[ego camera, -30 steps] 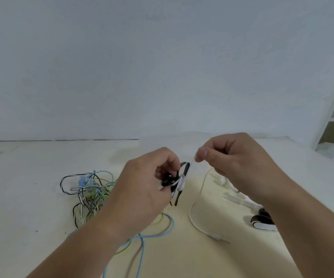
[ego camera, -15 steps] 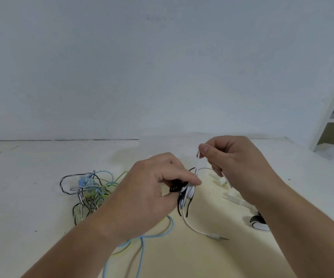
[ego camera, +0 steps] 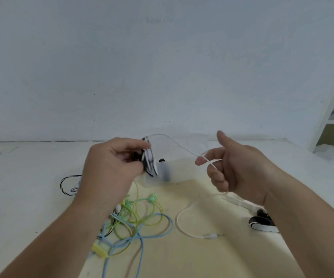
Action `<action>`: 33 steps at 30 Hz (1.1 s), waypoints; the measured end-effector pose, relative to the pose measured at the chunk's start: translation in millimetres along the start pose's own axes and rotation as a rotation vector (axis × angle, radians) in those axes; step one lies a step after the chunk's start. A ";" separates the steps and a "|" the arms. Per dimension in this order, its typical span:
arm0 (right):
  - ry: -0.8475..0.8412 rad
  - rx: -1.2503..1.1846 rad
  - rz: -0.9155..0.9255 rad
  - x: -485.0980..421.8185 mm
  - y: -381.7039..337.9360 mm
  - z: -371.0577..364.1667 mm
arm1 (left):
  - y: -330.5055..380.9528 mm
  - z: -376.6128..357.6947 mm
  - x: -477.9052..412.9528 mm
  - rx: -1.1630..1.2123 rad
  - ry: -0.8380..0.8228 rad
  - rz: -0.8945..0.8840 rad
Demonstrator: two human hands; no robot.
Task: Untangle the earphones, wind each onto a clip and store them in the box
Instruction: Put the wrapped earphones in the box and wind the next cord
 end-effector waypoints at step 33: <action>-0.080 0.549 0.450 14.4 -12.0 -33.8 | 12.1 -32.4 13.5 0.073 -0.416 -0.141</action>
Point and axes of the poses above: each hand's wrist, its own x-axis away from the middle knuckle, its own z-axis out of the back of the hand, y = z × x, the point moved 7 cm from there along -x, towards the middle knuckle, and after that the axes turned 10 degrees about -x, right-handed, at the moved point
